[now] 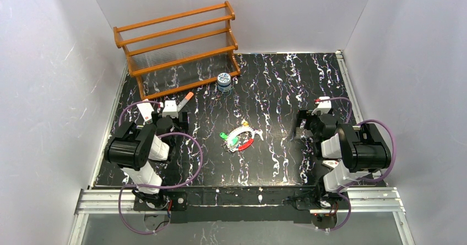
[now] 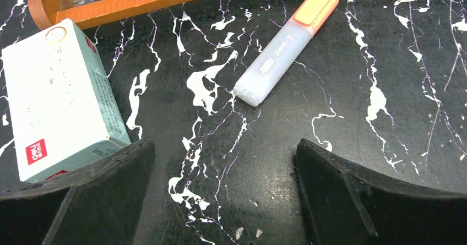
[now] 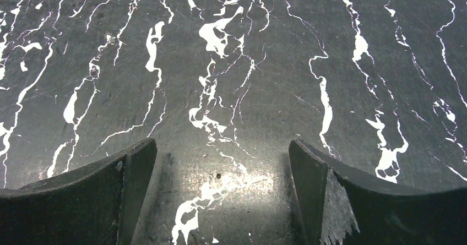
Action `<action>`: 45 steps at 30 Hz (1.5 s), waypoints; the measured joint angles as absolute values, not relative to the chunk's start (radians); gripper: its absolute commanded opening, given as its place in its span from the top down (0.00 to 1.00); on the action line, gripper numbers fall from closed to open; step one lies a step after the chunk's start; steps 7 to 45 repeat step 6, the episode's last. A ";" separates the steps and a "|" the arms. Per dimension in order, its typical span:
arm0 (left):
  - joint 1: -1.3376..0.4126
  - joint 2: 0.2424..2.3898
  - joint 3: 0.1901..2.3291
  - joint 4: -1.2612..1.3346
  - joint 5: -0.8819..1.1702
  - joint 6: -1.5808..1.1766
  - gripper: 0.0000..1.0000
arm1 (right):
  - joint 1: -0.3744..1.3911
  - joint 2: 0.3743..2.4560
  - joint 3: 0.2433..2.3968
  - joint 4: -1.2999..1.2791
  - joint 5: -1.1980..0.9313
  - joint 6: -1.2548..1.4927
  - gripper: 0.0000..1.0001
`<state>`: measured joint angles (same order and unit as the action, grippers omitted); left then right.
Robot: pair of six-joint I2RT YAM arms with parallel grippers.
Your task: Put the keys on the keyring
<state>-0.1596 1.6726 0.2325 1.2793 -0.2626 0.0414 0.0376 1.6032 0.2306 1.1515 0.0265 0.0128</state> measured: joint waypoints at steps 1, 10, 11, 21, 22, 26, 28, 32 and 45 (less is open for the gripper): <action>-0.160 1.673 0.233 1.280 -0.263 0.041 0.02 | 0.038 1.603 0.231 1.151 0.027 0.015 0.01; -0.151 1.673 0.233 1.271 -0.255 0.041 0.02 | 0.037 1.603 0.233 1.151 0.027 0.021 0.01; -0.151 1.673 0.233 1.271 -0.255 0.041 0.02 | 0.037 1.603 0.233 1.151 0.027 0.021 0.01; -0.151 1.673 0.233 1.271 -0.255 0.041 0.02 | 0.037 1.603 0.233 1.151 0.027 0.021 0.01; -0.151 1.673 0.233 1.271 -0.255 0.041 0.02 | 0.037 1.603 0.233 1.151 0.027 0.021 0.01; -0.151 1.673 0.233 1.271 -0.255 0.041 0.02 | 0.037 1.603 0.233 1.151 0.027 0.021 0.01; -0.151 1.673 0.233 1.271 -0.255 0.041 0.02 | 0.037 1.603 0.233 1.151 0.027 0.021 0.01; -0.151 1.673 0.233 1.271 -0.255 0.041 0.02 | 0.037 1.603 0.233 1.151 0.027 0.021 0.01; -0.151 1.673 0.233 1.271 -0.255 0.041 0.02 | 0.037 1.603 0.233 1.151 0.027 0.021 0.01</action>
